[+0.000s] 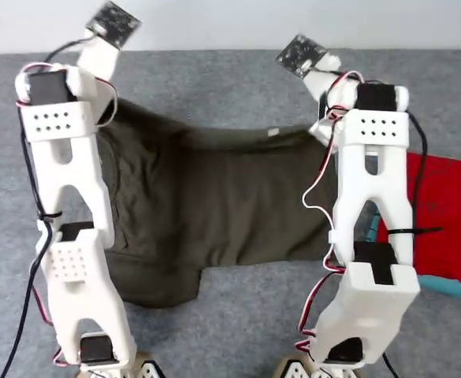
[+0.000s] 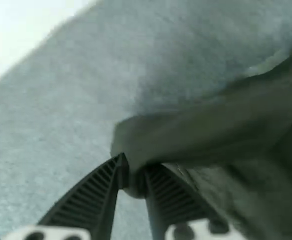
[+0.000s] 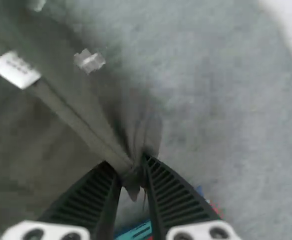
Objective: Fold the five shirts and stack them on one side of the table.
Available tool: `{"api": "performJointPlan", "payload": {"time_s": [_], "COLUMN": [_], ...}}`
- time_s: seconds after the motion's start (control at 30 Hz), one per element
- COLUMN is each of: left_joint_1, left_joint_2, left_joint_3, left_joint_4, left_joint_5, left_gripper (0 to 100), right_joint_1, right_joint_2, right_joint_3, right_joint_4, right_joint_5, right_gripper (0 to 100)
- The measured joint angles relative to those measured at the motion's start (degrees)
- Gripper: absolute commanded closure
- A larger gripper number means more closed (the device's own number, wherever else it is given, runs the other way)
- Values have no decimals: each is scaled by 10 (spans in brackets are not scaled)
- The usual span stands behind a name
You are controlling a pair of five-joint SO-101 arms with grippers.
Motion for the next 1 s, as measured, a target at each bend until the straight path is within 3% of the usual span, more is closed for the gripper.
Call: {"api": "performJointPlan", "payload": {"time_s": [0.5, 0.8, 1.0], "left_joint_1": [39, 39, 2], "left_joint_2": [-375, -440, -471], "left_joint_3": [655, 833, 899], "left_joint_4": [-3, -5, -5], "left_joint_5": [-92, -115, -157], "left_gripper": [995, 995, 995], "right_joint_1": [1, 22, 55], "right_joint_2": [0, 0, 0], "right_joint_3": [22, 143, 163], "right_joint_4": [186, 187, 187], "right_joint_5": [-1, 35, 61], "right_gripper": [987, 987, 987]}}
